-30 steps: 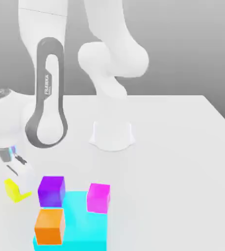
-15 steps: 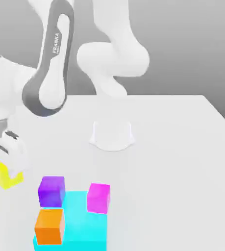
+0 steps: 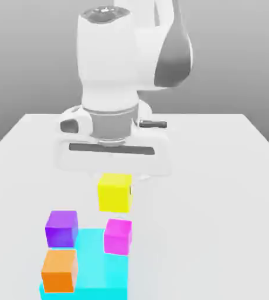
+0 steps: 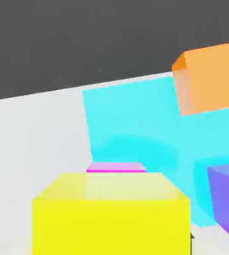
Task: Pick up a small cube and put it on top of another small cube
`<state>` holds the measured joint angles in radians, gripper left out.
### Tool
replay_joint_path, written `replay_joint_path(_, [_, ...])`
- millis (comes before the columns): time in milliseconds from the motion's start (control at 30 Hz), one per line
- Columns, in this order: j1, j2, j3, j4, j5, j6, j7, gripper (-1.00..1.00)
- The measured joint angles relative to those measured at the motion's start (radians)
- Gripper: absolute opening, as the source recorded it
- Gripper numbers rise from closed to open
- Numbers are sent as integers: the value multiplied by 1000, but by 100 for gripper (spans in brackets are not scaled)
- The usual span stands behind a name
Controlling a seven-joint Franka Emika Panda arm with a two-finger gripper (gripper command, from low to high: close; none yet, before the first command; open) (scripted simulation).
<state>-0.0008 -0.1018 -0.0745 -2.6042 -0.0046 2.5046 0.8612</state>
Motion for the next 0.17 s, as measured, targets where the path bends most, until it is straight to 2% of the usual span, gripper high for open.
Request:
replay_joint_path(33, [1,33,0,-10,1,41,-1,-100])
replay_joint_path(67, [2,50,0,-15,2,64,-2,100])
replay_joint_path(167, [2,50,0,-15,2,64,-2,100])
